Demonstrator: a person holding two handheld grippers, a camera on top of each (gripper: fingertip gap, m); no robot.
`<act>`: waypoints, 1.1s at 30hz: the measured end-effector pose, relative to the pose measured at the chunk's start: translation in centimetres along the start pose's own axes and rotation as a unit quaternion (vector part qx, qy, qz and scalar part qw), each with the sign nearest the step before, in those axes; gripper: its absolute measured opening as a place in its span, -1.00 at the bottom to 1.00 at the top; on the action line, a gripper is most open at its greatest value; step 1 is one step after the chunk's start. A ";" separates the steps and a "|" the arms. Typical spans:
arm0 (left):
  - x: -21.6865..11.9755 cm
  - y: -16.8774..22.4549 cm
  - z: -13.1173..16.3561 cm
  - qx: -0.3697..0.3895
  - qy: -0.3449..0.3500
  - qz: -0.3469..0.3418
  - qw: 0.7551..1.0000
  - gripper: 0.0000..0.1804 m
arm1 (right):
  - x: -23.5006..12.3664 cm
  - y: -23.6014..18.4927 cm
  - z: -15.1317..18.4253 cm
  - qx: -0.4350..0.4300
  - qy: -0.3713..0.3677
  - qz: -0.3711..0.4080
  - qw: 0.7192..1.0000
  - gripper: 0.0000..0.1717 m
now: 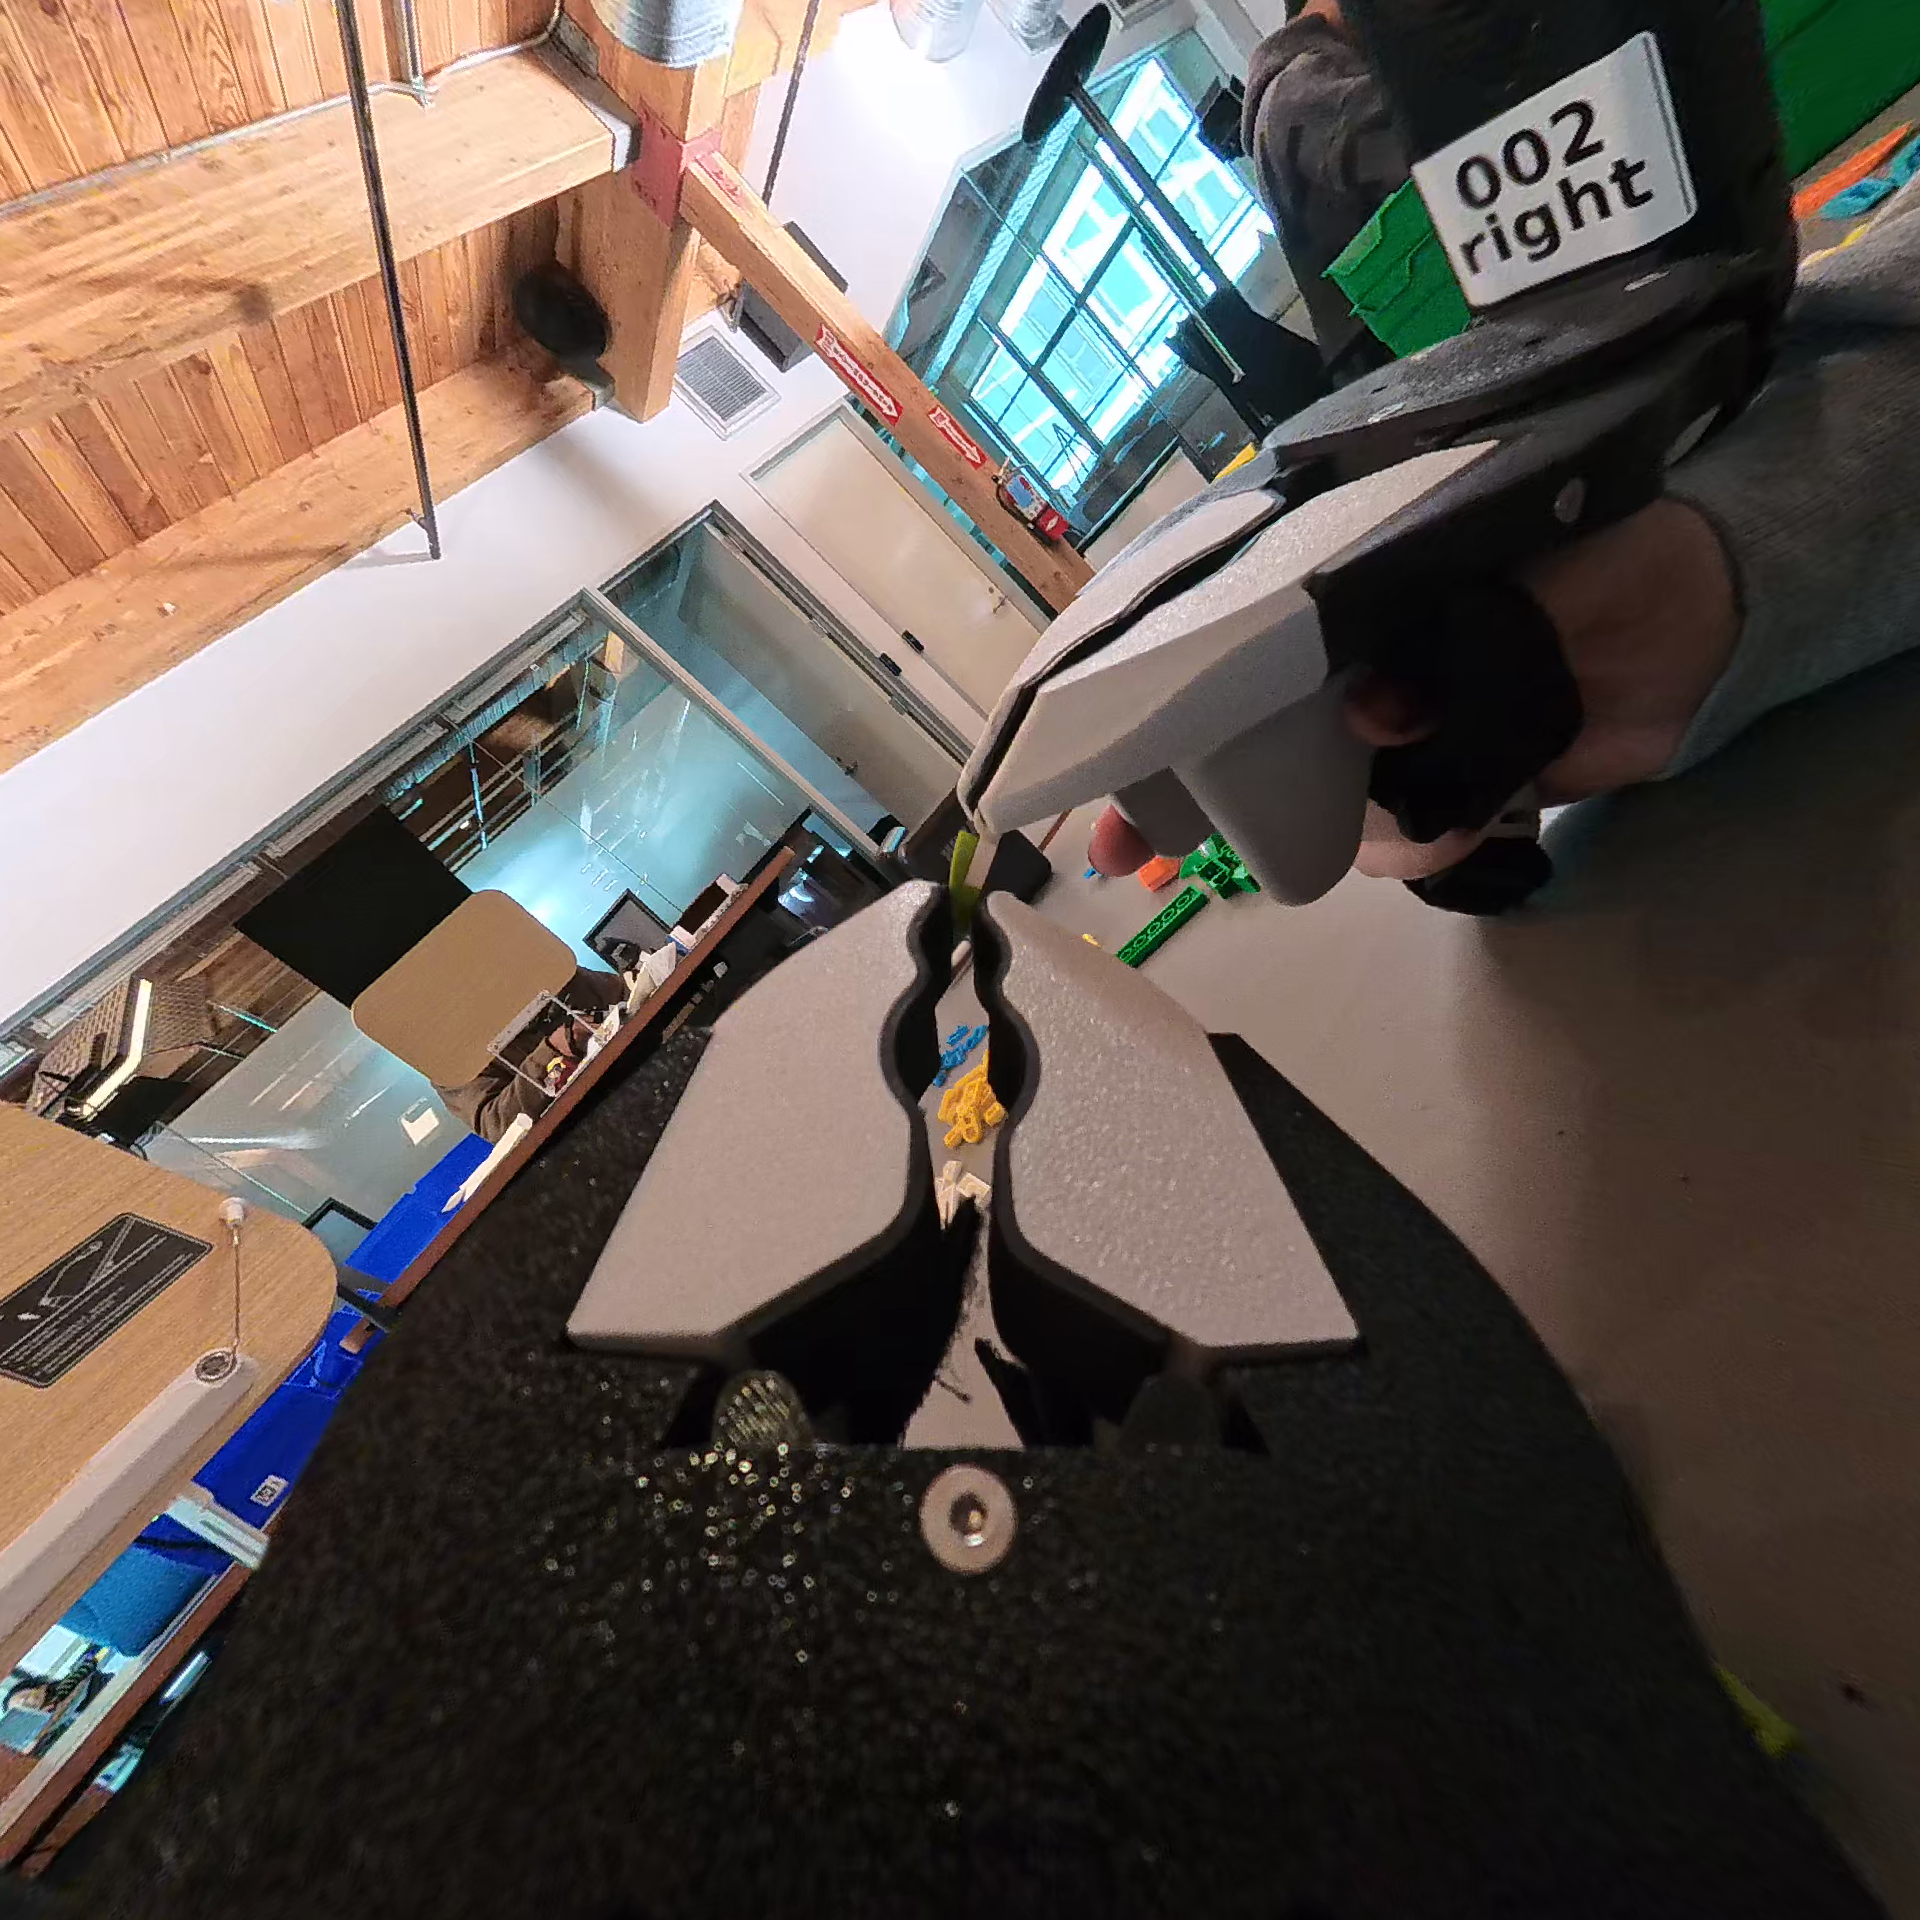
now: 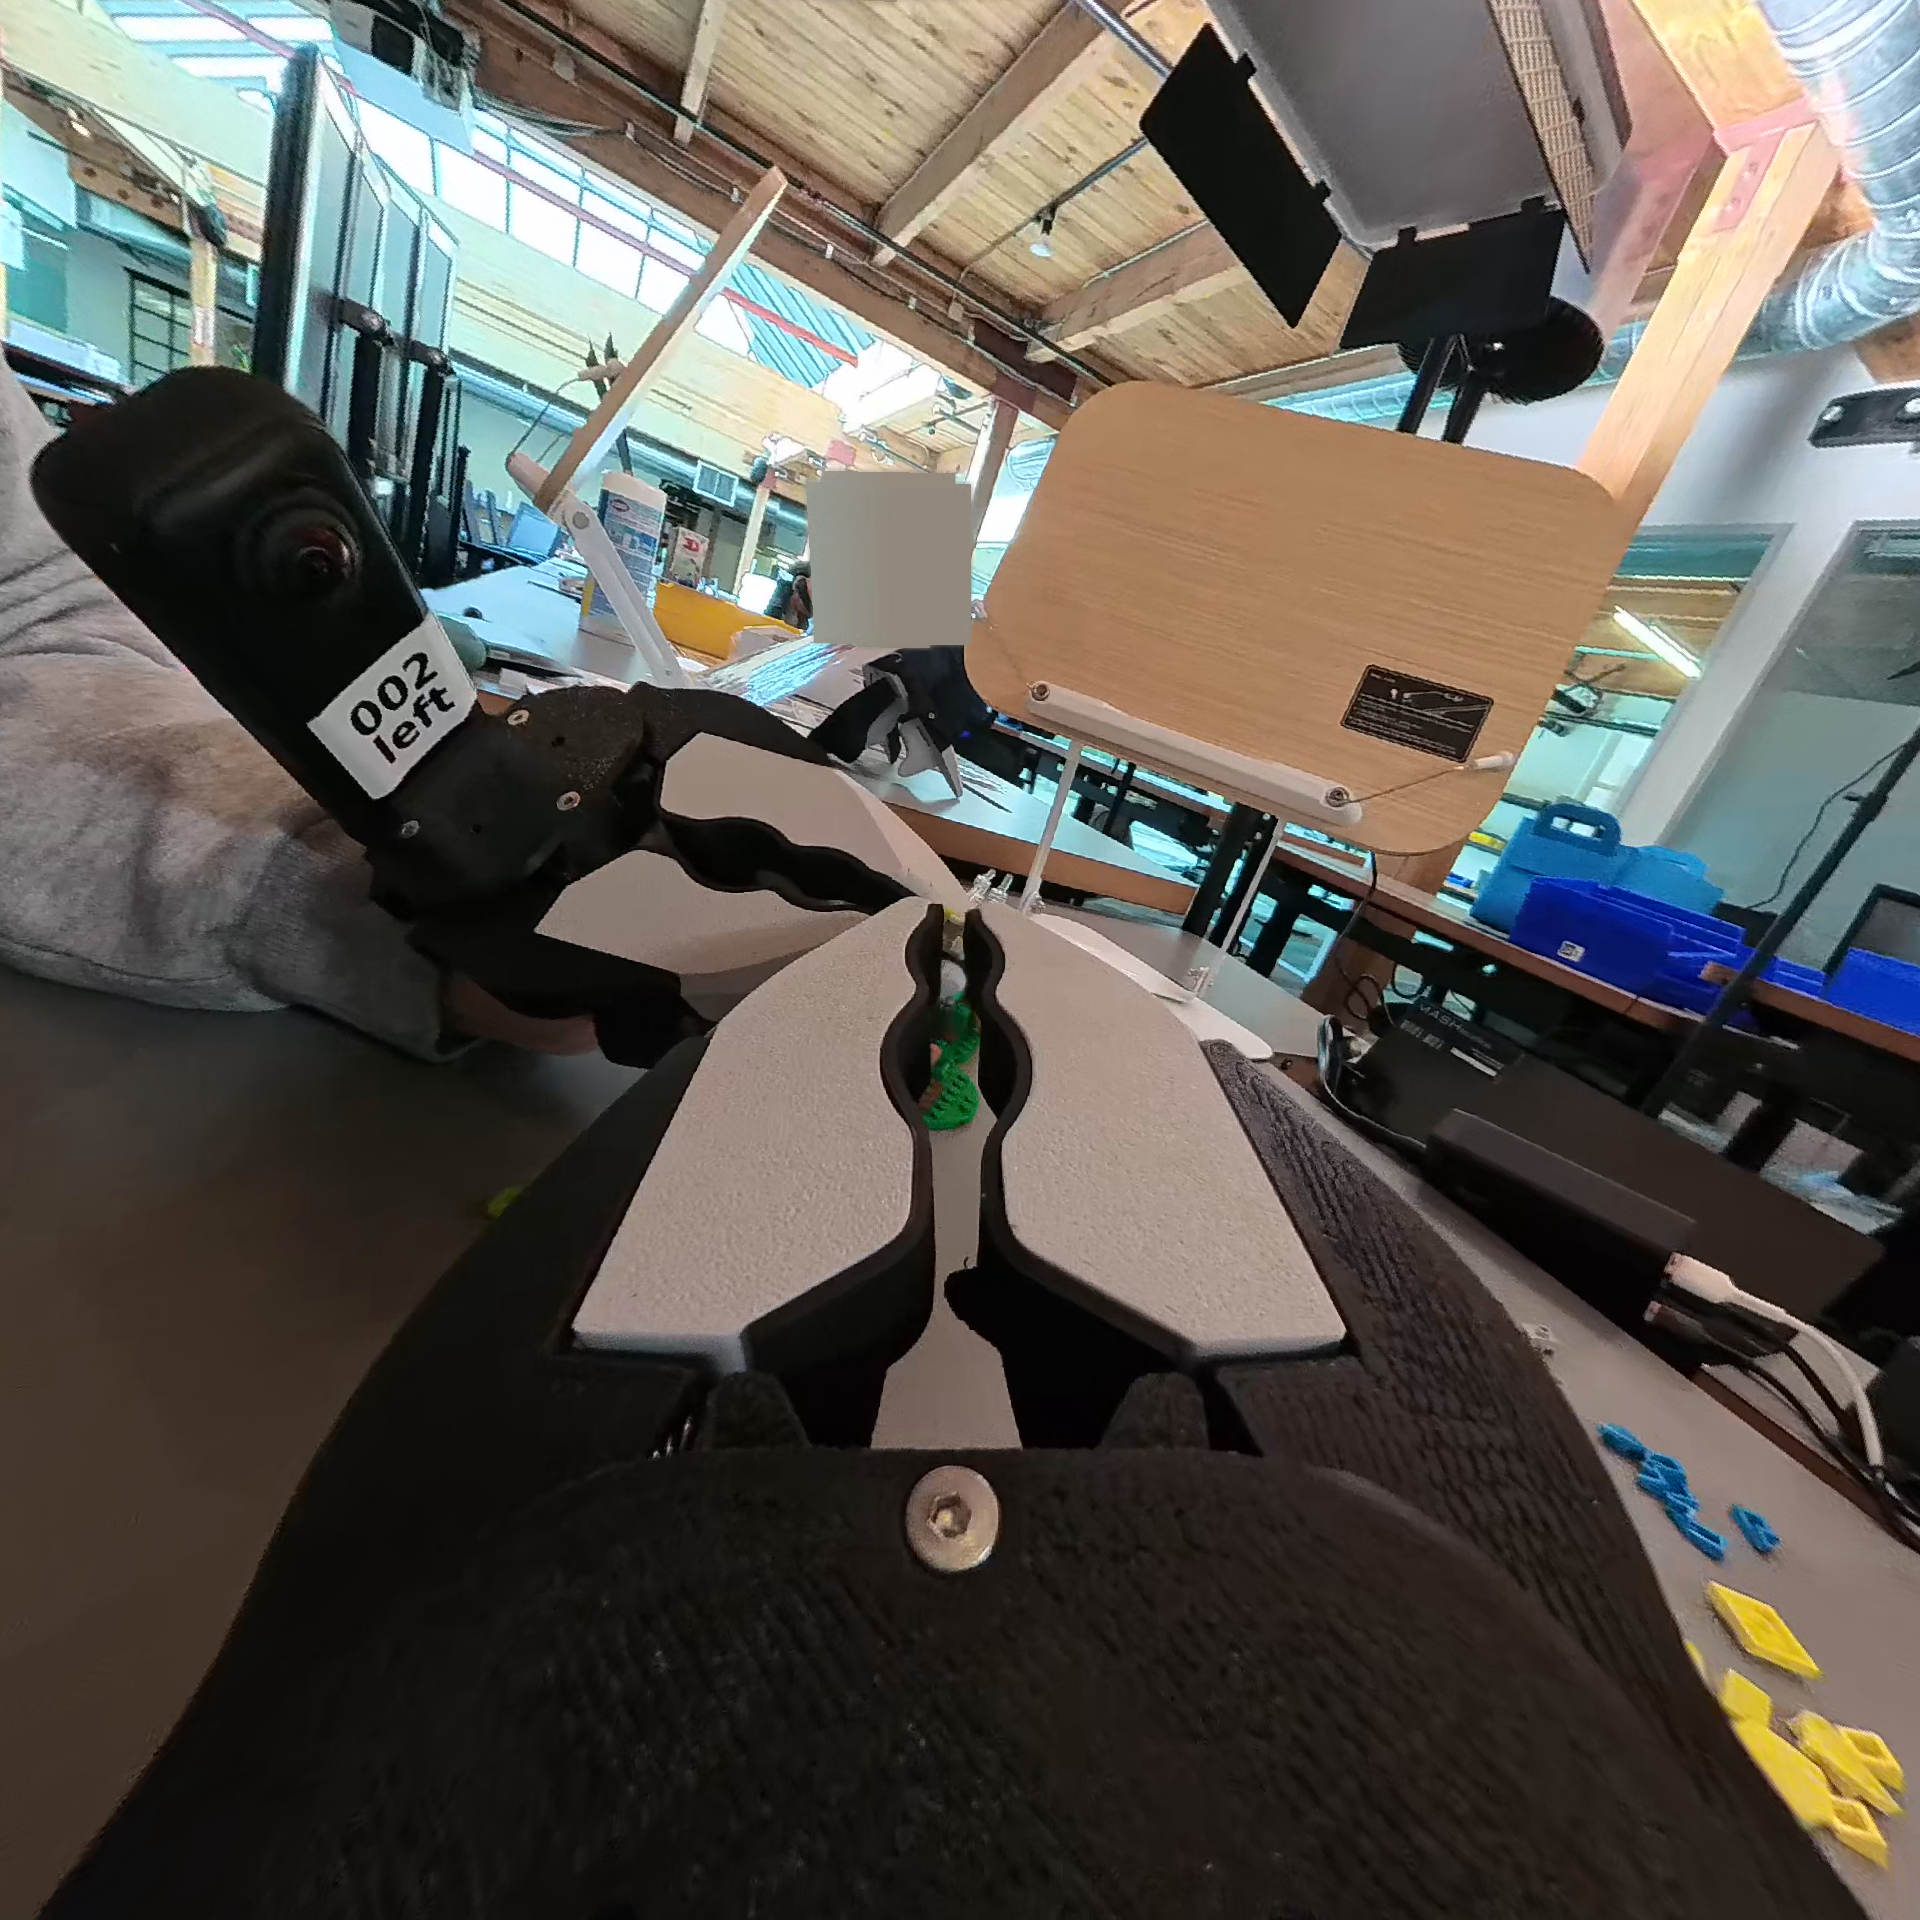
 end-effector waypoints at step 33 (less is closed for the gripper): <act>0.2 0.1 -0.5 0.008 0.009 -0.006 1.000 -0.97 | -0.1 -0.1 -0.1 0.014 0.006 -0.016 1.000 -0.93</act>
Point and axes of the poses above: each gripper's, where its closed fingertips meet, x out along the fingers, z out of its underside, y = z × x across the jaws, the point moved 10 cm from there along -x, back along the fingers
